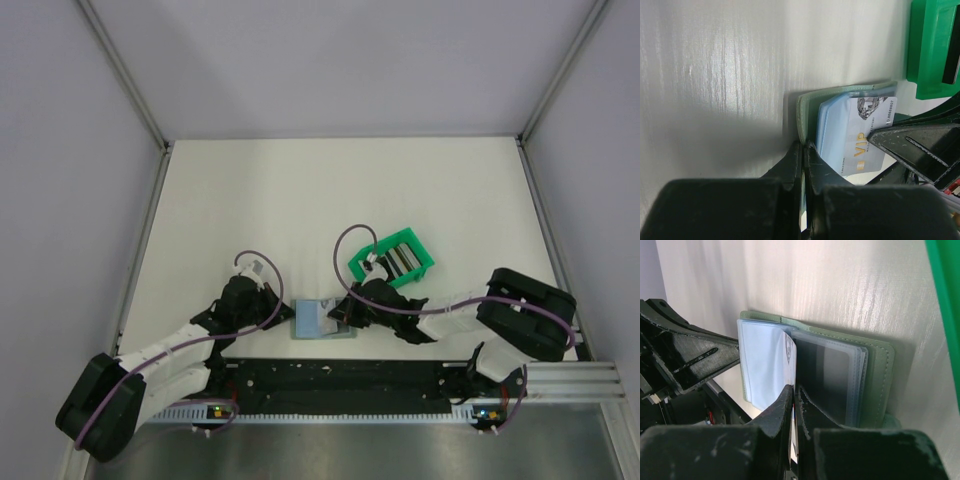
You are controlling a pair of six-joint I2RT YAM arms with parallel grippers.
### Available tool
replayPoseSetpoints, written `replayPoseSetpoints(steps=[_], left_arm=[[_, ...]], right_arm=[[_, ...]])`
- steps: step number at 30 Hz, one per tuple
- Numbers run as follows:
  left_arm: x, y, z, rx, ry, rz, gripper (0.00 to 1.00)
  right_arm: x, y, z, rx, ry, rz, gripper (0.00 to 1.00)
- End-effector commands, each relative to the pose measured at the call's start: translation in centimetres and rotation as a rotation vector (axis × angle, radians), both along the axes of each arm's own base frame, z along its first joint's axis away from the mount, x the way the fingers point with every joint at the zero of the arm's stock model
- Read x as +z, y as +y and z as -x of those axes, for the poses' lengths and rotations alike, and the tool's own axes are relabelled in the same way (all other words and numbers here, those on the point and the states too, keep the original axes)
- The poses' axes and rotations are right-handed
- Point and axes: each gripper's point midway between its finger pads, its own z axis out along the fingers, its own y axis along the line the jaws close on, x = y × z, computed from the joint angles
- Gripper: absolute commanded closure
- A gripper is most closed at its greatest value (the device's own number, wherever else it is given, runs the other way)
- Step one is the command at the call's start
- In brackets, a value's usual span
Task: Put the credit cards into the card holder
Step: Insert the credit card into the card holder.
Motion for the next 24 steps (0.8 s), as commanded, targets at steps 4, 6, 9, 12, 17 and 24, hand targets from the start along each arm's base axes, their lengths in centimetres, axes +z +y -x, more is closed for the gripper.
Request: replayPoseSetpoints(steps=[4,6,9,12,17,24], left_arm=[[-0.8,0.4,0.5,0.003,0.010,-0.012,1.00],[-0.8,0.4,0.4,0.004,0.008,-0.010,1.00],[-0.8,0.4,0.4,0.005,0.006,-0.010,1.00],[-0.7,0.4,0.3,0.005,0.006,-0.010,1.00],[-0.9,0.5,0.4,0.007,0.012,-0.013,1.00],[-0.8,0.4,0.3,0.009,0.008,-0.011,1.00]], right_arm=[[-1.3,-1.8,-0.4,-0.038,-0.035,0.141,1.00],[-1.2,-1.7,-0.2,-0.029,-0.031,0.131,1.00],[-1.5,-1.5,0.3,-0.026,-0.023,0.116,1.00],[-1.7,-1.1,0.7,-0.019,-0.008,0.107,1.00],[-1.9,-0.8,1.1,-0.024,0.010,0.104,1.00],[-1.8,-0.8,1.1,-0.044,0.005,0.092,1.00]])
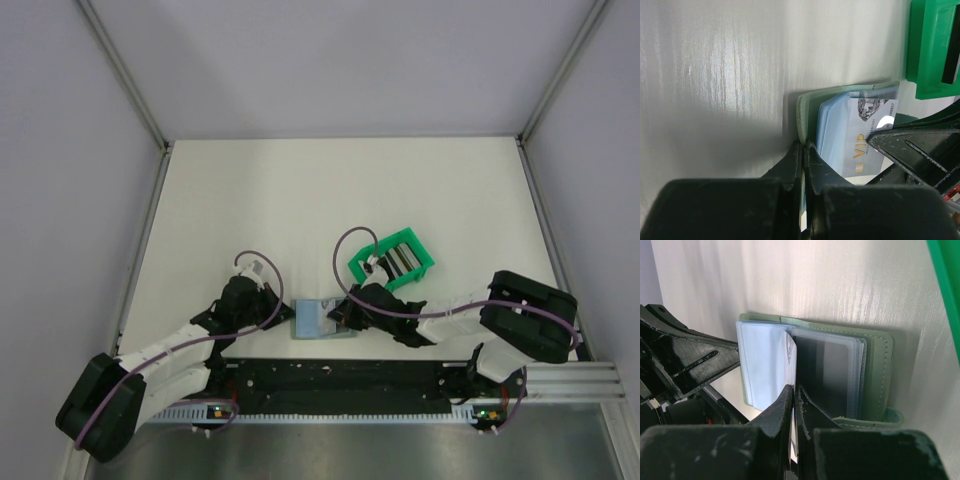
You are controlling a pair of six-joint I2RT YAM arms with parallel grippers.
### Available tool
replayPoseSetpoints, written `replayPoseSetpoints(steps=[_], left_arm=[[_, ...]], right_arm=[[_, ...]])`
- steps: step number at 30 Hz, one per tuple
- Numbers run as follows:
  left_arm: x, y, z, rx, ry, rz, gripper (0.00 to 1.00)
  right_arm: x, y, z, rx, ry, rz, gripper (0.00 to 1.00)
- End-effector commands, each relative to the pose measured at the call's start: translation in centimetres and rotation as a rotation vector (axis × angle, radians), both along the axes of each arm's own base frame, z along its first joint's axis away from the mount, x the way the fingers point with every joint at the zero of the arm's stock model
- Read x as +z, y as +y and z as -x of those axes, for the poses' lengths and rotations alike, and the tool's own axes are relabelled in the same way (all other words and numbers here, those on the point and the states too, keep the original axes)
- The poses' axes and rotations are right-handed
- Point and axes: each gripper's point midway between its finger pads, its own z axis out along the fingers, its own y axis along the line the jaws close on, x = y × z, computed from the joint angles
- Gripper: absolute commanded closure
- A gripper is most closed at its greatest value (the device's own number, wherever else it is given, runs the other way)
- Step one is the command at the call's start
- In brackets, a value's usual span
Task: Put the credit cards into the card holder
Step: Insert the credit card into the card holder.
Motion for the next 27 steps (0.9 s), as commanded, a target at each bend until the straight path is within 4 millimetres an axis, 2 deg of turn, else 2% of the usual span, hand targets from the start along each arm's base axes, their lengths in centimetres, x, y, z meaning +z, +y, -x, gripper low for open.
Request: replayPoseSetpoints(steps=[1,4,7,10,13,19,27], left_arm=[[-0.8,0.4,0.3,0.008,0.009,-0.012,1.00],[-0.8,0.4,0.4,0.008,0.010,-0.013,1.00],[-0.8,0.5,0.4,0.006,0.012,-0.015,1.00],[-0.9,0.5,0.5,0.007,0.012,-0.016,1.00],[-0.8,0.4,0.4,0.007,0.009,-0.012,1.00],[-0.8,0.4,0.4,0.005,0.009,-0.011,1.00],[-0.8,0.4,0.4,0.007,0.009,-0.009,1.00]], right_arm=[[-1.9,-0.7,0.9,0.010,0.022,0.071,1.00],[-2.0,-1.3,0.7,-0.009,0.013,0.082,1.00],[-2.0,-3.3,-0.2,-0.071,-0.016,0.156,1.00],[-1.4,-4.2,-0.9,-0.088,-0.051,0.182,1.00],[-1.3,-3.8,-0.8,-0.065,-0.059,0.172,1.00],[-2.0,-1.4,0.4,0.019,-0.013,0.110,1.00],[-2.4,-1.8,0.6,0.019,-0.005,0.140,1.00]])
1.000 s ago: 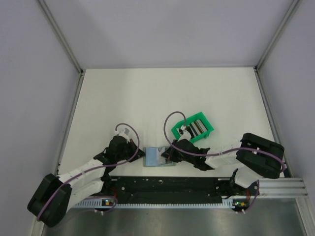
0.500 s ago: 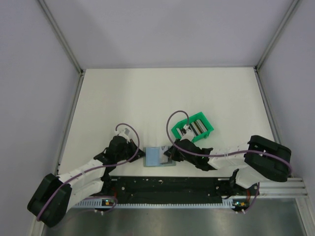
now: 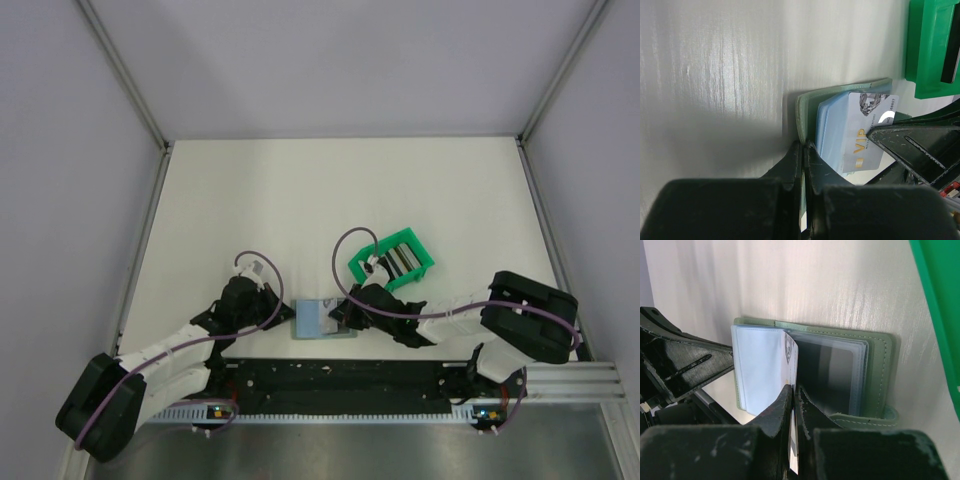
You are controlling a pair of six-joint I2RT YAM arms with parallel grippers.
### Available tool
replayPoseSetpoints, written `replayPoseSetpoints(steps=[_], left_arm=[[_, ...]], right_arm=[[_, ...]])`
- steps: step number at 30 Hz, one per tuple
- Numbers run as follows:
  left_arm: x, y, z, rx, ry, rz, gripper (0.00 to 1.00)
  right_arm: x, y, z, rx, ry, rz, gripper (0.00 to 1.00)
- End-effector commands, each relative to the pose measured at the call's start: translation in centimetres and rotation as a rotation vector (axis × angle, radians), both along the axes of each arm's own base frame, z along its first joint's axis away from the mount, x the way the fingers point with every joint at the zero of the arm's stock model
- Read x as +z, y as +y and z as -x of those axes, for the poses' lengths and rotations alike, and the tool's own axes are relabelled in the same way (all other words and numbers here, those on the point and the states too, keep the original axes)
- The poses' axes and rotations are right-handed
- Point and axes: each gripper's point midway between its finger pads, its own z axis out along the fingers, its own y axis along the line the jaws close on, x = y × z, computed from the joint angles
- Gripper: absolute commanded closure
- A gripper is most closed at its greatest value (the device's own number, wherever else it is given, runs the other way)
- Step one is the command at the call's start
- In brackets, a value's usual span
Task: Put the credit cards into the card holder
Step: Insert the credit card into the card holder.
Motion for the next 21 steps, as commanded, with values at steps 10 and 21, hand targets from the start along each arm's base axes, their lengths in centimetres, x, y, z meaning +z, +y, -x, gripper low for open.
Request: replayPoseSetpoints(steps=[10,21], left_arm=[[-0.8,0.4,0.3,0.008,0.011,-0.014,1.00],[-0.7,0.4,0.3,0.008,0.011,-0.014,1.00]], right_arm=[[-2.6,-1.1,2.7,0.069,0.060,0.103,1.00],[-2.9,-1.6,3.0,0.045,0.094,0.111,1.00]])
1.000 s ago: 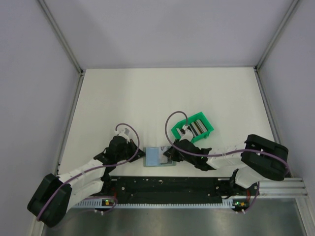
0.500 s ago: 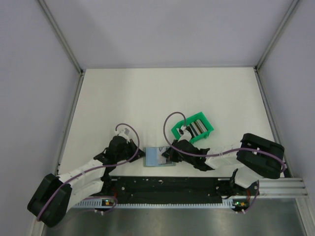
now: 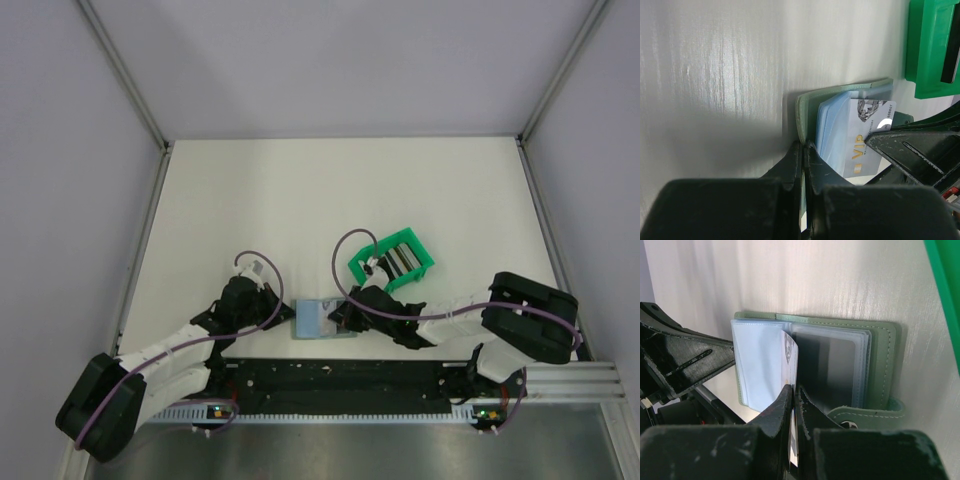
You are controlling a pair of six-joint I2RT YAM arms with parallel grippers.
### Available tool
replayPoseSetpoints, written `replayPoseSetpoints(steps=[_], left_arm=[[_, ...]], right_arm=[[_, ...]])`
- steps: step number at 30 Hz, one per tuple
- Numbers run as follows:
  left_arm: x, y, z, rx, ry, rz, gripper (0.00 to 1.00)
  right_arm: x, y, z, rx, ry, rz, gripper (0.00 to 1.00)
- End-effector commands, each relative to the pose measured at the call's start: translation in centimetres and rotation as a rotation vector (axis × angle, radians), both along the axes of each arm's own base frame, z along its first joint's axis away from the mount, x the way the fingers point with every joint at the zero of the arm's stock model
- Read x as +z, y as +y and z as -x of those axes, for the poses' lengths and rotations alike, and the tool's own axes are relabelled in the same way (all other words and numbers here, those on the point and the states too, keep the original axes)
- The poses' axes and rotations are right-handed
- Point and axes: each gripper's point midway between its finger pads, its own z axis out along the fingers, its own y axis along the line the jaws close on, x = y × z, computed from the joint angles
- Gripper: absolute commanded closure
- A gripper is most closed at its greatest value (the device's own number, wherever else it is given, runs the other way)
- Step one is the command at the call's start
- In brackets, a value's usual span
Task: Put the credit cards into the card holder
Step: Insert the credit card into the card holder.
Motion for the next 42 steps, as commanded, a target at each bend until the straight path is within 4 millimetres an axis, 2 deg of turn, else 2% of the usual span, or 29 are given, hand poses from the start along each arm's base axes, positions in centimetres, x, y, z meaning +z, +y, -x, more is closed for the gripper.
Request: replayPoseSetpoints(steps=[1,4,12,22,31,35,38,42], left_arm=[[-0.7,0.4,0.3,0.006,0.011,-0.017,1.00],[-0.8,0.5,0.4,0.006,0.012,-0.018,1.00],[-0.8,0.4,0.3,0.009,0.011,-0.013,1.00],[-0.8,0.4,0.3,0.006,0.012,-0.013,1.00],[-0.8,0.4,0.4,0.006,0.011,-0.012,1.00],[-0.7,0.4,0.3,0.005,0.008,-0.011,1.00],[-0.8,0.4,0.3,0.005,0.009,-0.012,1.00],[-0.7,0.3,0.3,0.006,0.008,-0.011,1.00]], right_arm=[[-2.8,-2.0,2.4,0.032,0.085,0.116,1.00],[-2.4,-2.3,2.4,0.011,0.083,0.108,1.00],[-3.2,-2.6,2.2,-0.021,0.090,0.153,1.00],[-2.4,-0.1,2.1,0.054,0.059,0.107,1.00],[-2.3,-1.1,1.5,0.027,0.028,0.149,0.99],[-1.9,-1.9,1.1,0.021,-0.002,0.199,0.82],[-0.7,-2.3,0.6,0.021,-0.044,0.231,0.66],[0.8,-3.0,-0.1,0.031,-0.098,0.296,0.50]])
